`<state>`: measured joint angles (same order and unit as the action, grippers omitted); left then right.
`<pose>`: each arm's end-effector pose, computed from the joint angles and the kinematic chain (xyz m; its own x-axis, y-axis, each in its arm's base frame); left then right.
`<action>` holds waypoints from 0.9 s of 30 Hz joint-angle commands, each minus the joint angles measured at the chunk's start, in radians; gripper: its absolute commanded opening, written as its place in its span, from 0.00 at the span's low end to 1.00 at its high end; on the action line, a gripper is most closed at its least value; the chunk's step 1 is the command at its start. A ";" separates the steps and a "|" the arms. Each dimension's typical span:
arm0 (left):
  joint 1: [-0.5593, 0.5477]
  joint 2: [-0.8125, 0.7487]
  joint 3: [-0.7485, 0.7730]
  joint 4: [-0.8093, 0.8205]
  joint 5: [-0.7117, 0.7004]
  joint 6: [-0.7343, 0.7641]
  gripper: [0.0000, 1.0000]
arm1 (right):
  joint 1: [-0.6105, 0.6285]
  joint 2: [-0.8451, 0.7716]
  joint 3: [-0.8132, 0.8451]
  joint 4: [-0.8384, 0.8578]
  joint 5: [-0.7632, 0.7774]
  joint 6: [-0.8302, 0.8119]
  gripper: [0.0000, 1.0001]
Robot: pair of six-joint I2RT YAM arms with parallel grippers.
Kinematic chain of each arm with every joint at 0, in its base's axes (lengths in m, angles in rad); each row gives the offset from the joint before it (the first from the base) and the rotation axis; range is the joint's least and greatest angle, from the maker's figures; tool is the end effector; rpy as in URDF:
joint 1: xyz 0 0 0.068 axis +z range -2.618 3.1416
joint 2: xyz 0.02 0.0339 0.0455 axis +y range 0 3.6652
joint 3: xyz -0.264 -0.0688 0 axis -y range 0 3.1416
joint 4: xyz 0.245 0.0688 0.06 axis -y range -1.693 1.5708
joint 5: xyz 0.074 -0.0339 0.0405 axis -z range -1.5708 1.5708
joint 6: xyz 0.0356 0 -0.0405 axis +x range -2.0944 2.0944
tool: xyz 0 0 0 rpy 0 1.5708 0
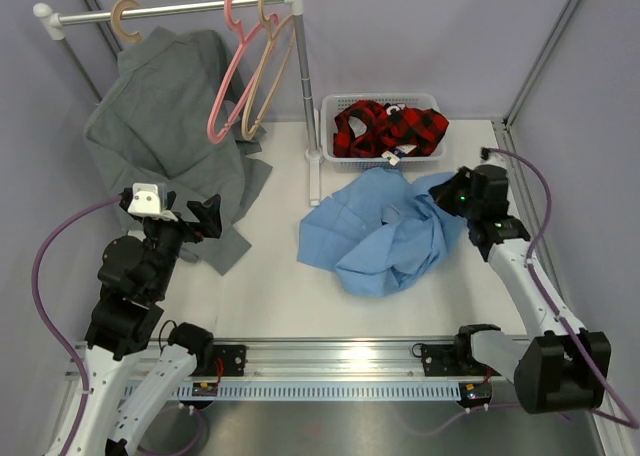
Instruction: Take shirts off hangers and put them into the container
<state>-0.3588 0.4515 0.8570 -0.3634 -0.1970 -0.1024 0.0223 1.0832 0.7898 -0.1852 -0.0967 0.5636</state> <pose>0.0893 -0.0260 0.3851 0.0227 -0.1156 -0.9930 0.1644 0.9802 -0.1103 0.2452 0.0089 0.2829 -0.4468 0.5219 -0.7266 0.1548 0.8450 0.5118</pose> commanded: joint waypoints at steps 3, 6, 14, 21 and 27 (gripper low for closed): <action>0.006 0.004 -0.007 0.063 -0.004 0.000 0.99 | 0.346 0.142 0.115 -0.003 -0.022 -0.097 0.00; 0.006 0.006 -0.007 0.064 -0.007 0.000 0.99 | 0.506 0.277 0.158 0.004 -0.018 -0.106 0.00; 0.007 0.006 -0.012 0.064 -0.012 0.001 0.99 | 0.774 0.705 0.361 -0.073 0.020 -0.110 0.00; 0.008 0.006 -0.010 0.063 -0.009 0.001 0.99 | 0.785 0.742 0.404 -0.218 0.172 -0.123 0.01; 0.009 0.010 -0.012 0.063 -0.005 -0.002 0.99 | 0.798 0.519 0.471 -0.342 0.265 -0.131 0.52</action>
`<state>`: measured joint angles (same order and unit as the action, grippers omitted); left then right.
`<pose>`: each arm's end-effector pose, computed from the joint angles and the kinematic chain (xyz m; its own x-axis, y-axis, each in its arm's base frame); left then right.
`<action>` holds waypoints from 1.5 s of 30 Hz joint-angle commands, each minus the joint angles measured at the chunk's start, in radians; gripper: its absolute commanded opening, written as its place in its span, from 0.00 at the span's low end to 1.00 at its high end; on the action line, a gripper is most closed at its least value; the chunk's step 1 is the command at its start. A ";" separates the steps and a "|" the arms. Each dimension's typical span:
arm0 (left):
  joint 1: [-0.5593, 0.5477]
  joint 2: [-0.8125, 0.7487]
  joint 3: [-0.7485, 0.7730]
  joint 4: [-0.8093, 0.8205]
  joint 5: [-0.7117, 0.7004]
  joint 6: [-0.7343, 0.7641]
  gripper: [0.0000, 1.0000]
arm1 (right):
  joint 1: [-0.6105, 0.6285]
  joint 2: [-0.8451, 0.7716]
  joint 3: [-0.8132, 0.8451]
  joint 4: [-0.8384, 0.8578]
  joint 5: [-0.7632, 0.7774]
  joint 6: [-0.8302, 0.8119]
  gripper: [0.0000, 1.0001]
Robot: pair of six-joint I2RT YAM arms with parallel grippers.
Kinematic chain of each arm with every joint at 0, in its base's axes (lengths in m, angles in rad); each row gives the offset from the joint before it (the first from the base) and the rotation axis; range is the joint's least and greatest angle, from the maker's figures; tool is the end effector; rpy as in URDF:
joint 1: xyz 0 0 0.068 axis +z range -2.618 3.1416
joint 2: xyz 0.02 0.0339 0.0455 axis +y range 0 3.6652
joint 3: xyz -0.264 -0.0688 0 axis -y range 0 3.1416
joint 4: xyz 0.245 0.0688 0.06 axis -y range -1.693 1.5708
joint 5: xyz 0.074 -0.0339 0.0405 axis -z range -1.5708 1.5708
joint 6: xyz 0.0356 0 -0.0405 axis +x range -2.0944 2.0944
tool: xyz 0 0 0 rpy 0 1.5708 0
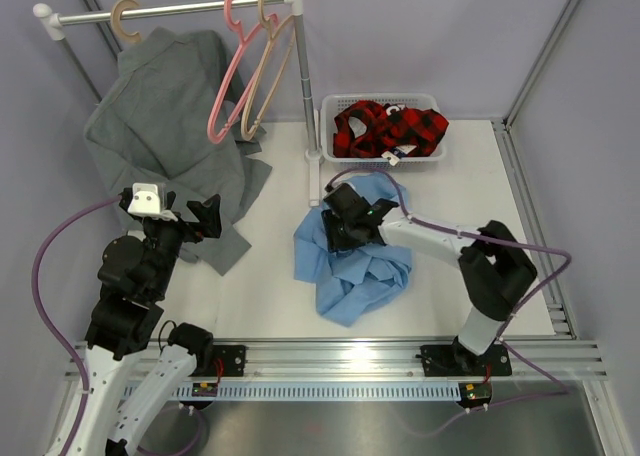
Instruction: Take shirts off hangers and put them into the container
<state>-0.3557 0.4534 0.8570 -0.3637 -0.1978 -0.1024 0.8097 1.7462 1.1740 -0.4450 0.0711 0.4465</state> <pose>0.0898 -0.0259 0.3849 0.0211 -0.1148 -0.9932 0.1604 0.9809 -0.1099 0.2516 0.2605 0.1981 -0.8299 -0.2468 -0.5003 -0.3749 0.9109 0.1725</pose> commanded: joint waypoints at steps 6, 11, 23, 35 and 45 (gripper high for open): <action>0.006 0.011 -0.012 0.065 0.000 -0.003 0.99 | 0.011 -0.281 0.121 -0.234 0.287 0.090 0.92; 0.006 0.014 -0.009 0.063 0.012 -0.005 0.99 | -0.039 -0.289 0.095 -0.382 0.417 0.216 0.99; 0.006 0.014 -0.012 0.065 0.023 -0.005 0.99 | -0.139 -0.130 -0.073 -0.118 0.317 0.359 1.00; 0.008 0.010 -0.012 0.065 0.018 0.001 0.99 | -0.167 0.183 -0.100 0.003 0.206 0.426 0.67; 0.008 0.002 -0.015 0.063 0.011 0.003 0.99 | -0.190 -0.078 -0.218 0.131 0.188 0.321 0.00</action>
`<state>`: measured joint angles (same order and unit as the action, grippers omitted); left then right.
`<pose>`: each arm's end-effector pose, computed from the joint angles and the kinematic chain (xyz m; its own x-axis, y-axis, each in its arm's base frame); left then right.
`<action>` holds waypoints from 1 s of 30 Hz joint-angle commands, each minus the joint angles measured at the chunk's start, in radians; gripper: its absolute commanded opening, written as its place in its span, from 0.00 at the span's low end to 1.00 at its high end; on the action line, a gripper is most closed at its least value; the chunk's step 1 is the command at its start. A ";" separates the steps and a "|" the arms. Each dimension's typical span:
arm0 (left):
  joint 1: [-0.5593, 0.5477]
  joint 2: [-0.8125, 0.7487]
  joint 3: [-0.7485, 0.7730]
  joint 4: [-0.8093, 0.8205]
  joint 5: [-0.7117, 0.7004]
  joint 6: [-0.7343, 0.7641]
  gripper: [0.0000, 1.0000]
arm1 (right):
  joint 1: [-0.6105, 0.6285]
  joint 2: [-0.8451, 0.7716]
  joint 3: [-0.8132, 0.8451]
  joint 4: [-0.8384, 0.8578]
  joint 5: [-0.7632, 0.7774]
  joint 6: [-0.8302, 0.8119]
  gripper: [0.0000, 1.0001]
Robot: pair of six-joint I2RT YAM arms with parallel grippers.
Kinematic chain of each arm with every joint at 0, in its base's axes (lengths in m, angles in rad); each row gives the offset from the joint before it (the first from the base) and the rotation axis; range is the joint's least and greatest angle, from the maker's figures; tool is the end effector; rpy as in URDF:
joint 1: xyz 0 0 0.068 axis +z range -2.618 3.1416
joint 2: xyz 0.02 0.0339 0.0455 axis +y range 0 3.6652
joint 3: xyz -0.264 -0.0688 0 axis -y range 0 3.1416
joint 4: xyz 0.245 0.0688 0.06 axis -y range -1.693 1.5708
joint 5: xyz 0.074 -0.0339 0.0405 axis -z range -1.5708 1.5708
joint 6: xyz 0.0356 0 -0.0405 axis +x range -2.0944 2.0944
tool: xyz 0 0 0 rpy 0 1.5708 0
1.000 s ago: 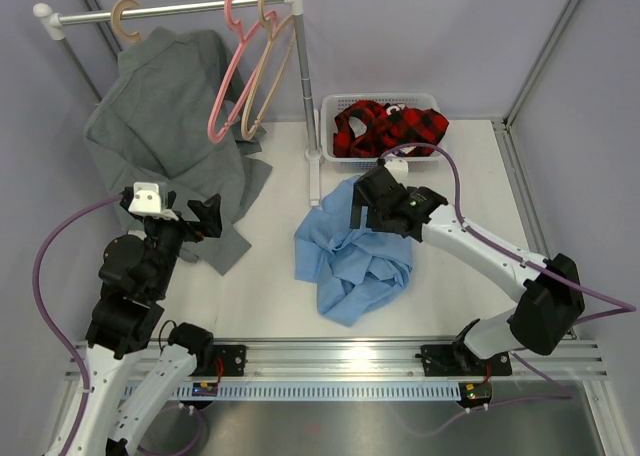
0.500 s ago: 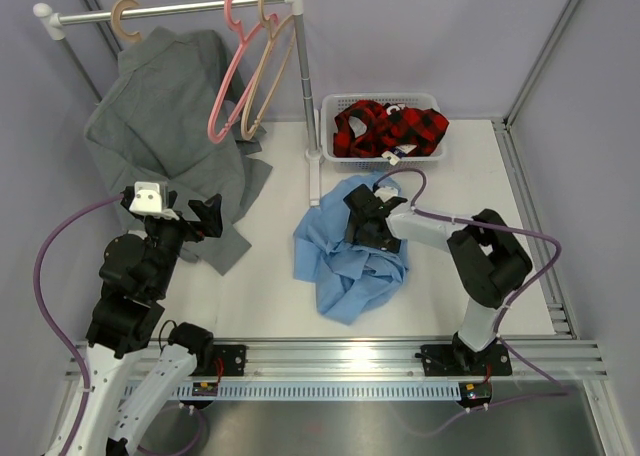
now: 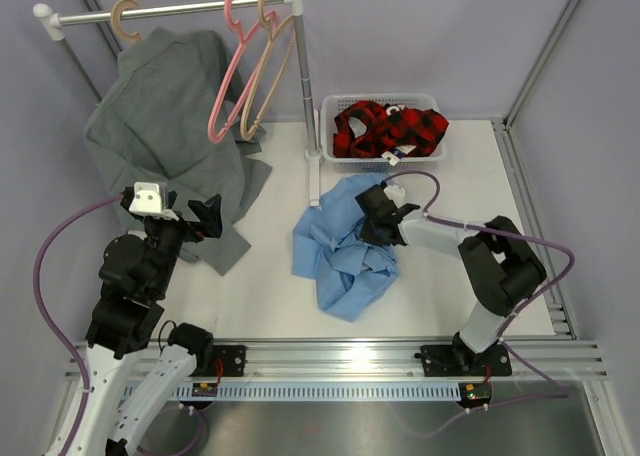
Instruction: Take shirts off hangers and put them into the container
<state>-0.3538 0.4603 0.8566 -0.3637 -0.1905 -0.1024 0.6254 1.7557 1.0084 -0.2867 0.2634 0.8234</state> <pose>0.0917 -0.0267 0.3842 0.0138 -0.1121 -0.9936 0.1649 0.9803 -0.1083 0.2847 0.1941 0.1574 -0.8090 0.2893 -0.5117 0.2002 0.9540 0.2230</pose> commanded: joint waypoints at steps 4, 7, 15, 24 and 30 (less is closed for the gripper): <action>0.006 -0.005 -0.013 0.063 0.002 0.003 0.99 | -0.009 -0.330 0.094 -0.187 0.100 -0.197 0.00; 0.006 -0.006 -0.013 0.065 -0.006 0.004 0.99 | -0.026 -0.395 0.284 -0.241 0.144 -0.297 0.00; 0.007 -0.005 -0.016 0.063 -0.015 0.006 0.99 | -0.092 -0.294 0.858 -0.218 0.177 -0.567 0.00; 0.007 0.005 -0.016 0.063 -0.020 0.009 0.99 | -0.197 0.001 1.237 -0.039 0.192 -0.739 0.00; 0.007 0.015 -0.021 0.063 -0.018 0.007 0.99 | -0.253 0.126 1.034 0.409 0.186 -0.840 0.00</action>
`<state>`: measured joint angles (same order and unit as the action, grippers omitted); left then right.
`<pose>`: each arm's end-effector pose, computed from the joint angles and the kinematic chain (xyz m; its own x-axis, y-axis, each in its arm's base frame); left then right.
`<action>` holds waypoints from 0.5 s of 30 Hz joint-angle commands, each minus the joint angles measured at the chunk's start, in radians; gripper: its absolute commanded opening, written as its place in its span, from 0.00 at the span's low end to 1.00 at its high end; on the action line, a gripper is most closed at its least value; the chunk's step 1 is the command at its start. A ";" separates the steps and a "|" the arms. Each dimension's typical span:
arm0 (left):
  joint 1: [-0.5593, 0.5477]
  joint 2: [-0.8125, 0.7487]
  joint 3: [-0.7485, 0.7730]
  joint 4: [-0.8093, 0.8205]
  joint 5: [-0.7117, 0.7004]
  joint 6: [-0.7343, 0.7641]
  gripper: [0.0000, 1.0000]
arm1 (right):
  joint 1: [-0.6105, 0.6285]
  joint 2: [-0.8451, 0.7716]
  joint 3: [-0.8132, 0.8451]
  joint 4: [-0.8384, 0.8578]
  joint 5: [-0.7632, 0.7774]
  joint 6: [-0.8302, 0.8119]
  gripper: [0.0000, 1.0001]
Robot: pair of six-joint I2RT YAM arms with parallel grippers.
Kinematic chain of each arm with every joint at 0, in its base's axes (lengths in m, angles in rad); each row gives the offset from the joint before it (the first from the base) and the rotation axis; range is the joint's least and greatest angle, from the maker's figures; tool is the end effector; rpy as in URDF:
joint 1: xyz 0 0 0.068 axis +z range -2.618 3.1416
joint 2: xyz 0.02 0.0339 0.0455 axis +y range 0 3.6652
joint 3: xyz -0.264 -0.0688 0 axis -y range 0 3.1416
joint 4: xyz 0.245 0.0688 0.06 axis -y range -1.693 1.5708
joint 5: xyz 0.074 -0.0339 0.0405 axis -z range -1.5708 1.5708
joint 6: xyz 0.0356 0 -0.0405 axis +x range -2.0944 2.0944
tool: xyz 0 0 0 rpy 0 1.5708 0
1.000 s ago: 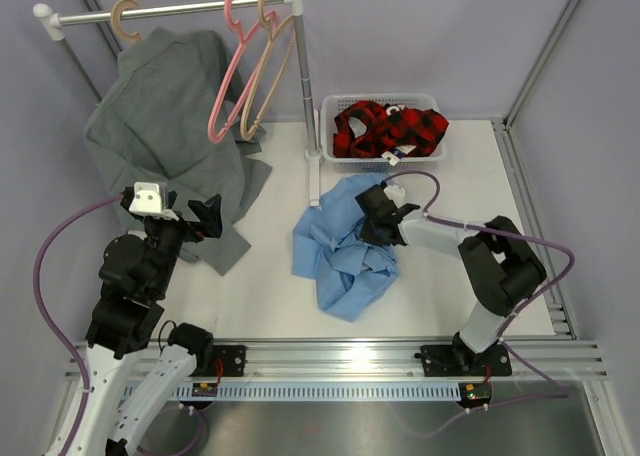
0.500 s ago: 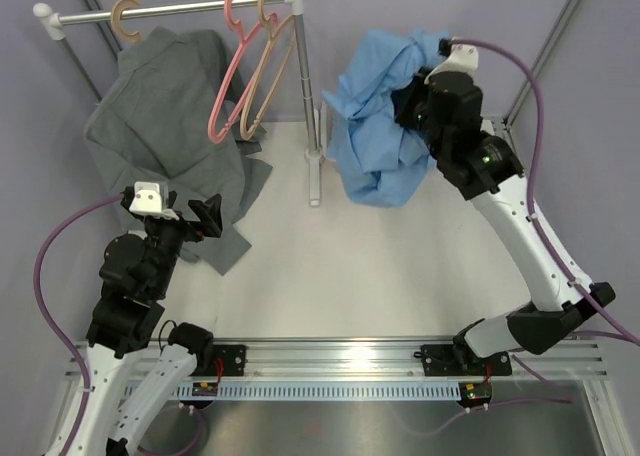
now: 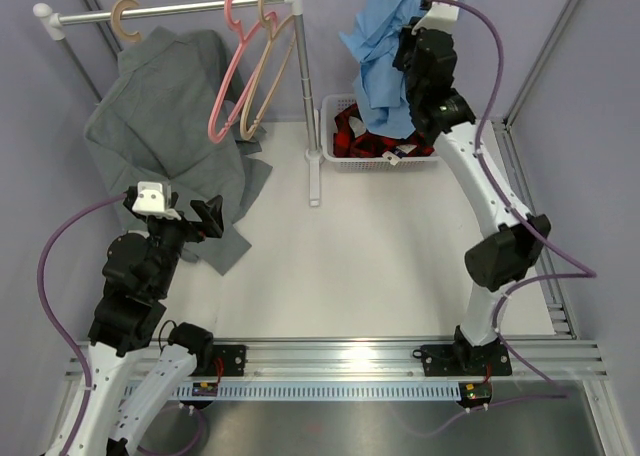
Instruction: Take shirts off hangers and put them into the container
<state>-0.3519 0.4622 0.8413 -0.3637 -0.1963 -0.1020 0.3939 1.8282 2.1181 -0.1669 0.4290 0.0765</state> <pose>0.0944 -0.0273 0.3793 -0.0014 -0.1059 -0.9944 0.1557 0.9822 -0.1048 0.3847 0.1438 0.5094 0.1154 0.1232 -0.9856 0.0234 0.9917 0.1267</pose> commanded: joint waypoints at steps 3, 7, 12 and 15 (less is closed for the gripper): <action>0.007 0.015 -0.005 0.063 -0.012 0.005 0.99 | -0.027 0.176 -0.177 0.583 0.014 -0.264 0.00; 0.005 0.019 -0.007 0.063 -0.015 0.008 0.99 | -0.032 0.331 -0.092 0.578 0.016 -0.323 0.00; 0.007 0.007 -0.008 0.063 -0.022 0.013 0.99 | -0.032 0.321 -0.187 0.440 -0.042 -0.265 0.00; 0.007 0.006 -0.007 0.063 -0.017 0.012 0.99 | -0.032 0.281 -0.236 0.295 -0.102 -0.212 0.00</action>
<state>-0.3519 0.4732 0.8402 -0.3634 -0.1997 -0.1017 0.3626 2.2333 1.8927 0.1833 0.3798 -0.1719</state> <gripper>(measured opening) 0.988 0.114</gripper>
